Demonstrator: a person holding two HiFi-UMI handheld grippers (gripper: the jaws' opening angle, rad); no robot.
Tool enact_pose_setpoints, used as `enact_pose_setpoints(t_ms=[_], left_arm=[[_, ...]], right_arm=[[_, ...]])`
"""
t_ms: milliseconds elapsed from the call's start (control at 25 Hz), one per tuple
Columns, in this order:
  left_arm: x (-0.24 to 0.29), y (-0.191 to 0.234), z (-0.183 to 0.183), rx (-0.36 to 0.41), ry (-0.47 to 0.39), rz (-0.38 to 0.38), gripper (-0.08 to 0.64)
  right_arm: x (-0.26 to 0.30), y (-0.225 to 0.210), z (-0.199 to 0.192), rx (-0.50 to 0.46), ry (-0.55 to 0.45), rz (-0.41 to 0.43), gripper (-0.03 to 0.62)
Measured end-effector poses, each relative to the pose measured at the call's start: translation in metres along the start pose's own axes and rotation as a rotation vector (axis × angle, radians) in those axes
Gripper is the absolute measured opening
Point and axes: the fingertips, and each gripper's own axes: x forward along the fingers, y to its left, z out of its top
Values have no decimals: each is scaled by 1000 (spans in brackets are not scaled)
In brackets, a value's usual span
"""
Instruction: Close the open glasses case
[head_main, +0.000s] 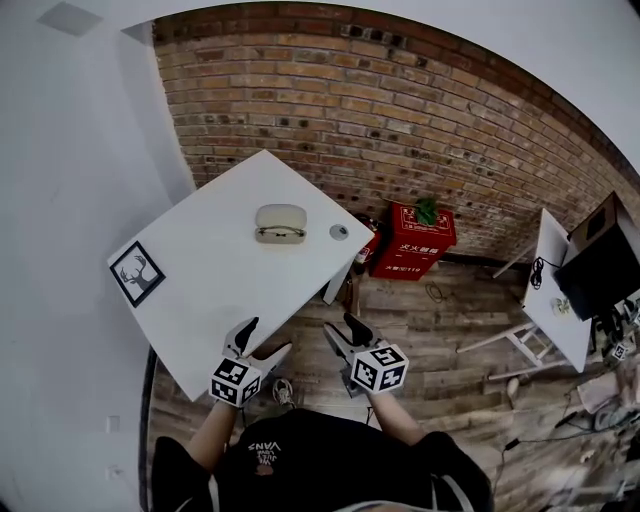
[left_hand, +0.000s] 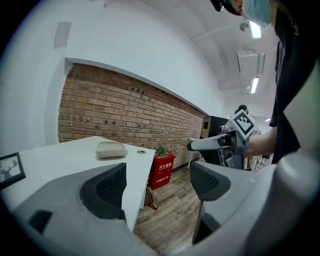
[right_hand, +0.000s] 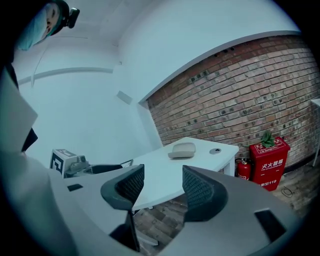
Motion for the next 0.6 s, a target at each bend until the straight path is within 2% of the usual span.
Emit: enact_pose_setpoints(t_ms=[280, 600], left_arm=[[20, 60, 15, 1, -14, -19, 396], [32, 104, 22, -21, -3, -19, 396]], right_arm=[[65, -9, 24, 7, 0, -32, 218], [108, -17, 34, 24, 18, -52, 218]])
